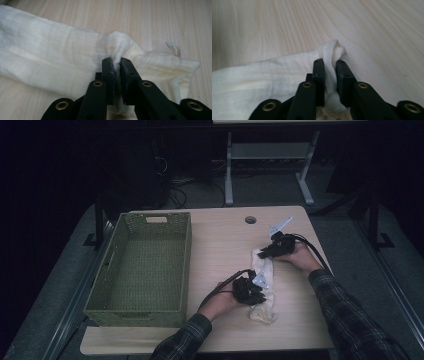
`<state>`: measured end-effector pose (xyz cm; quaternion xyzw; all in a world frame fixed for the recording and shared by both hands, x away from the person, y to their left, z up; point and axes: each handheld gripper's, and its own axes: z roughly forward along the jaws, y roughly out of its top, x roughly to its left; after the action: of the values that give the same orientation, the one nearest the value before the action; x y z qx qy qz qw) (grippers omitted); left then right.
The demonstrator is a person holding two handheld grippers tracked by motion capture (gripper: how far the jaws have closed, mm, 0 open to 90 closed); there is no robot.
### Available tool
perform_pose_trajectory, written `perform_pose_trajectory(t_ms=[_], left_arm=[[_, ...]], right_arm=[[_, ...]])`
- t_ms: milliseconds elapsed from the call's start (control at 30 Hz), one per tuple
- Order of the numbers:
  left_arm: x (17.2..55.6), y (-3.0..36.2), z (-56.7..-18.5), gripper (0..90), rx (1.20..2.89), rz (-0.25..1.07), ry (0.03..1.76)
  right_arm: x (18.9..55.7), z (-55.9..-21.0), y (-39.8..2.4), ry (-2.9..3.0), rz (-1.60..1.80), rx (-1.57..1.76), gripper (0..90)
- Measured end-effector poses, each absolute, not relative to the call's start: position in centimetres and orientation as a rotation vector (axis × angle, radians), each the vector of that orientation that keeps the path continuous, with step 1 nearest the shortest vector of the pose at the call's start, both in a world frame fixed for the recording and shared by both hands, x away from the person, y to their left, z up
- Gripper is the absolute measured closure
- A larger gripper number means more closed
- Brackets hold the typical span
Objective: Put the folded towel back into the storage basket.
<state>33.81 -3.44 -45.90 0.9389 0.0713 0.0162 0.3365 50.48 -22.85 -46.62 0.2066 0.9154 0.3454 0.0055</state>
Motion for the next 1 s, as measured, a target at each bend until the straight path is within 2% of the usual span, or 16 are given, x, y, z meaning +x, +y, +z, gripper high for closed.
perform_pose_trajectory(t_ms=[267, 433, 1000], left_arm=[[33.8, -3.1, -45.1, 83.7, 2.426, 0.035, 0.205], [33.4, -2.7, -43.5, 83.7, 2.399, 0.075, 0.219], [33.2, -0.9, -35.1, 83.6, 2.341, 0.187, 0.226]], right_arm=[[49.9, -46.0, -22.4, 2.857, 1.026, 0.677, 83.5], [49.5, -44.3, -22.7, 2.837, 1.036, 0.652, 83.5], [48.7, -38.3, -21.8, 2.782, 1.093, 0.534, 83.5]])
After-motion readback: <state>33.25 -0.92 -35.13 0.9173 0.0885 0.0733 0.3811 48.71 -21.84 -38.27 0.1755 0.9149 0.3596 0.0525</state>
